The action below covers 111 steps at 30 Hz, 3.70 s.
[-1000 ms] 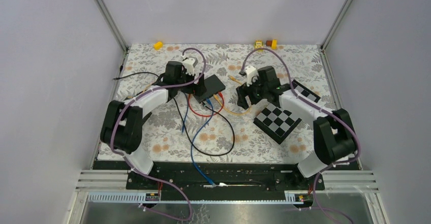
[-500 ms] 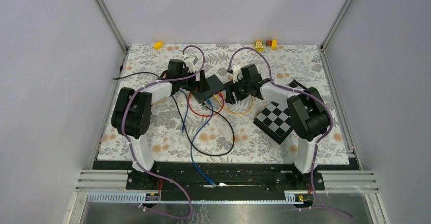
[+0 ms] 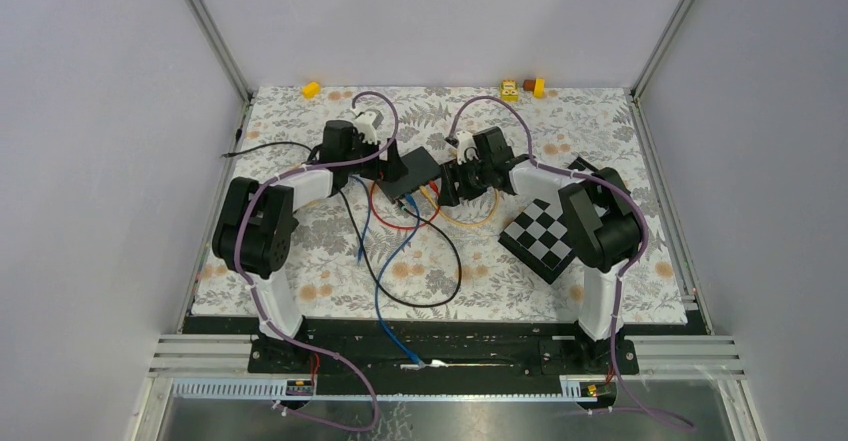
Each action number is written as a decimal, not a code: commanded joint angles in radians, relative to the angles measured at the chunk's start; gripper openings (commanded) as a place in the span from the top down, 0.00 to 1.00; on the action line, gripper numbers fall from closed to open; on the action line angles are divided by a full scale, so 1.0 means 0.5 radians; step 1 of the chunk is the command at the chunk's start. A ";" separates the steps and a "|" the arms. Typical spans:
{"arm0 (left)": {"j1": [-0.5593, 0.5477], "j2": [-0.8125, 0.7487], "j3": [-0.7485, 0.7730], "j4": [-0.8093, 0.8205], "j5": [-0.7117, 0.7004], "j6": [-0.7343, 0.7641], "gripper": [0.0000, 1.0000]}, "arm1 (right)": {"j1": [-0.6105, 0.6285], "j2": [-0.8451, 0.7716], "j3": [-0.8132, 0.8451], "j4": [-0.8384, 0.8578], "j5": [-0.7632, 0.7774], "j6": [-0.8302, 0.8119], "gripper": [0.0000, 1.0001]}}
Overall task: Pull the plug from the switch port
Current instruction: Pull the connector from the switch port.
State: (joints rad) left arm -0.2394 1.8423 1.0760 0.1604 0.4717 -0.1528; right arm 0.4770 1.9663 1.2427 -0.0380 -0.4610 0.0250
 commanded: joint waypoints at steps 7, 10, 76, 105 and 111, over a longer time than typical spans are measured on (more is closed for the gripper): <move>0.037 0.115 0.132 0.126 -0.067 0.019 0.04 | -0.051 0.053 0.080 0.057 -0.130 0.145 0.30; 0.037 0.162 0.141 0.092 -0.007 -0.007 0.07 | -0.089 0.061 0.075 0.143 -0.197 0.213 0.31; -0.188 -0.070 -0.468 0.310 0.136 -0.025 0.10 | -0.380 0.714 0.243 0.442 -1.020 0.676 0.56; -0.218 -0.123 -0.573 0.416 0.015 0.024 0.03 | -0.383 0.692 0.424 -0.161 -0.981 0.238 0.56; -0.228 -0.119 -0.569 0.407 0.036 0.030 0.02 | -0.381 0.701 0.375 -0.098 -1.007 0.326 0.57</move>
State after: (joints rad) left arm -0.3408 1.8008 0.8085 0.3939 0.4816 -0.1421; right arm 0.2840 2.3032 1.4658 -0.0093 -1.0386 0.2020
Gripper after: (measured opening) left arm 0.977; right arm 0.432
